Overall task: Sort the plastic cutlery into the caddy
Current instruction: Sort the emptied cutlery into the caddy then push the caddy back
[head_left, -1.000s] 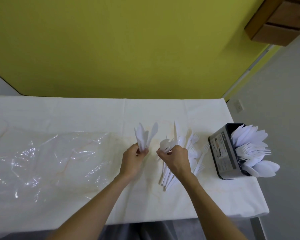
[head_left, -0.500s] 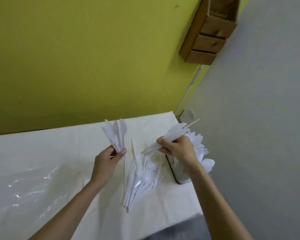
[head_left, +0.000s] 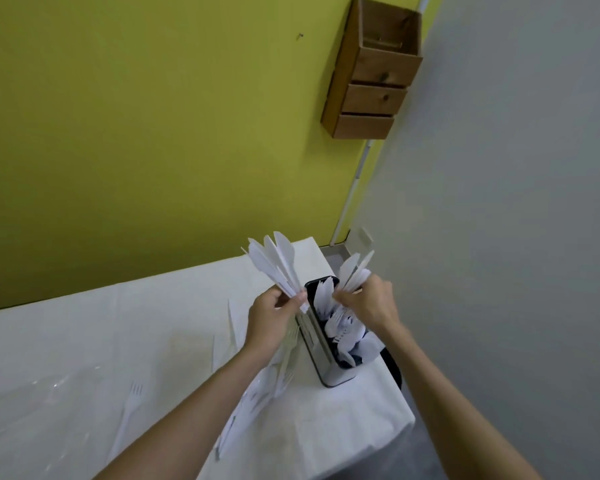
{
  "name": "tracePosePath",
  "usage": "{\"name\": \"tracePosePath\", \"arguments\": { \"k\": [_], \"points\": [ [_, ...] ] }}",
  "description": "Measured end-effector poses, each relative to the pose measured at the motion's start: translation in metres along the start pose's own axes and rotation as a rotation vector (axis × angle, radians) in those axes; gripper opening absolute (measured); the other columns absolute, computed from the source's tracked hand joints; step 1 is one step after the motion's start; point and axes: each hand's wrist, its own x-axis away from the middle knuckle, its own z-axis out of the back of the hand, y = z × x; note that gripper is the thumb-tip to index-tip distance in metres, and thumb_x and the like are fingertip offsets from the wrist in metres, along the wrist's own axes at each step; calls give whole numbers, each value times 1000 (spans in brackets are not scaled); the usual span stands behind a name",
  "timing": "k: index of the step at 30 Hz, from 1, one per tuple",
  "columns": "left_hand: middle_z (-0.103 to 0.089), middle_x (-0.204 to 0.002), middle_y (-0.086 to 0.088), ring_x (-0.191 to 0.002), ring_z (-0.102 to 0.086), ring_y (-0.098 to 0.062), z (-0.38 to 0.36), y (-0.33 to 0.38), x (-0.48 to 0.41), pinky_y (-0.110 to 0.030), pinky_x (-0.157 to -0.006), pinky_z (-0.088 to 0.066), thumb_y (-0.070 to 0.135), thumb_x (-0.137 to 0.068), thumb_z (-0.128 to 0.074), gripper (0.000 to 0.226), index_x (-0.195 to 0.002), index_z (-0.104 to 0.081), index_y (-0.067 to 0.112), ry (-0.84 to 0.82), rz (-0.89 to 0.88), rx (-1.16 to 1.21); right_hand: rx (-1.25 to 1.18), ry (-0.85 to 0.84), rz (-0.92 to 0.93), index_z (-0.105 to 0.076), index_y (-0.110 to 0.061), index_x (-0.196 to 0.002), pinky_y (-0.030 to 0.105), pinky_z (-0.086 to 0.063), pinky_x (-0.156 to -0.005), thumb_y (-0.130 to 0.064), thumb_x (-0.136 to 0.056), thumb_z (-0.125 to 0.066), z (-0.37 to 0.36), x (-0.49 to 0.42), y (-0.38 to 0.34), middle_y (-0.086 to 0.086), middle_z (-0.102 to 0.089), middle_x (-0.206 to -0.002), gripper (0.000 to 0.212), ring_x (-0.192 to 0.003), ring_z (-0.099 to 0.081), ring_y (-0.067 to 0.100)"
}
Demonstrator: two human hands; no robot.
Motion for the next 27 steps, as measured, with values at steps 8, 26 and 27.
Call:
{"name": "tracePosePath", "arguments": {
  "k": [8,26,27],
  "points": [
    [-72,-85,8,-84,-68,-8,-47,-15,-2,-25,-75,-53,33,-87,-67,17,-94,-72,18,-24,-21,-193,-12,-177,81,-72,-8,-88,22,-47,-54,-31,-71,-84,14,-15,9,4,-73,-82,31,-73,-66,15],
    [-64,-90,-8,-83,-60,-22,-57,-11,-11,-29,-70,-47,12,-91,-58,11,-90,-65,4,-87,-301,-631,-417,-33,412,-43,-33,-142,22,-34,-104,-55,-98,-29,6,-1,24,-16,-51,-140,52,-130,-41,2],
    [-63,-90,-7,-82,-60,-22,-58,-10,-12,-30,-69,-48,12,-92,-55,11,-91,-64,5,-108,-318,-654,-392,-64,431,-39,-32,-145,25,-33,-108,-56,-98,-30,2,0,20,-15,-47,-144,54,-133,-39,2]
  ]
}}
